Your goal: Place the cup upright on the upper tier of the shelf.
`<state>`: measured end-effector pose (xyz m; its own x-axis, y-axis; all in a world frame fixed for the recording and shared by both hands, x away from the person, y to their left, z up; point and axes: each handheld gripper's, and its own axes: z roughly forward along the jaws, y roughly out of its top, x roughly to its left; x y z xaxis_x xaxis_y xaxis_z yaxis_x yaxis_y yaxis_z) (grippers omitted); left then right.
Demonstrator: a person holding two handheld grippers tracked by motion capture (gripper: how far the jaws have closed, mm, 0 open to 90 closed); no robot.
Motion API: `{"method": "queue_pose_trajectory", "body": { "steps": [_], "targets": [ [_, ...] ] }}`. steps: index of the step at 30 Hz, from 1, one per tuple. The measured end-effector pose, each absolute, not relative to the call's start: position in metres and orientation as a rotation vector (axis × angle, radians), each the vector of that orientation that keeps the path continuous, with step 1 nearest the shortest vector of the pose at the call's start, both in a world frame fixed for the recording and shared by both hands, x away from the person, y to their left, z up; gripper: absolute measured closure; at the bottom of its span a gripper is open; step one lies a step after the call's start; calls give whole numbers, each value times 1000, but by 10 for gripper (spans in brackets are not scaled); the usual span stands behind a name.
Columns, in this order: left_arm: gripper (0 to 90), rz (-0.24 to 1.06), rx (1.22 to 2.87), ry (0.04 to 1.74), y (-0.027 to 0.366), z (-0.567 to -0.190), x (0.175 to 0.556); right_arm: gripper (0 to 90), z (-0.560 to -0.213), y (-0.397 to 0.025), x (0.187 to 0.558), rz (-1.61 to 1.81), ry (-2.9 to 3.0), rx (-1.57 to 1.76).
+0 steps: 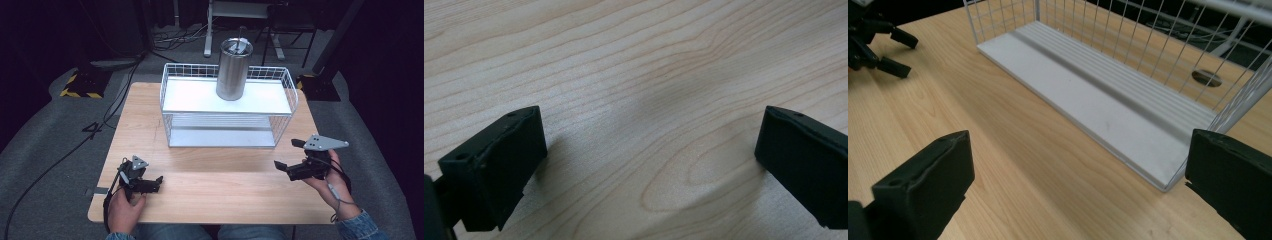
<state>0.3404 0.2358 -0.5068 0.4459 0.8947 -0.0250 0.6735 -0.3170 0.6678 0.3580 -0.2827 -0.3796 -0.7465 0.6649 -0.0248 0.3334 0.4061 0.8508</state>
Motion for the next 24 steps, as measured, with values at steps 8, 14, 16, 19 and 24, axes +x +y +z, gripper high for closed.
{"method": "queue_pose_trajectory", "body": {
  "steps": [8, 14, 16, 19, 24],
  "targets": [
    [5, 469, 2090, 1307, 236, -507, 340, 0, -413, -280, 359, 1242, 2374, 897],
    [5, 471, 2091, 1308, 236, -507, 340, 4, -435, -280, 359, 1243, 2396, 929],
    [6, 471, 2091, 1308, 236, -507, 340, 4, -441, -280, 359, 1239, 2403, 938],
    [5, 469, 2090, 1307, 236, -507, 340, 4, -453, -280, 359, 1222, 2415, 948],
    [5, 470, 2090, 1308, 236, -507, 340, 3, -465, -278, 358, 1195, 2428, 946]
  ]
}}
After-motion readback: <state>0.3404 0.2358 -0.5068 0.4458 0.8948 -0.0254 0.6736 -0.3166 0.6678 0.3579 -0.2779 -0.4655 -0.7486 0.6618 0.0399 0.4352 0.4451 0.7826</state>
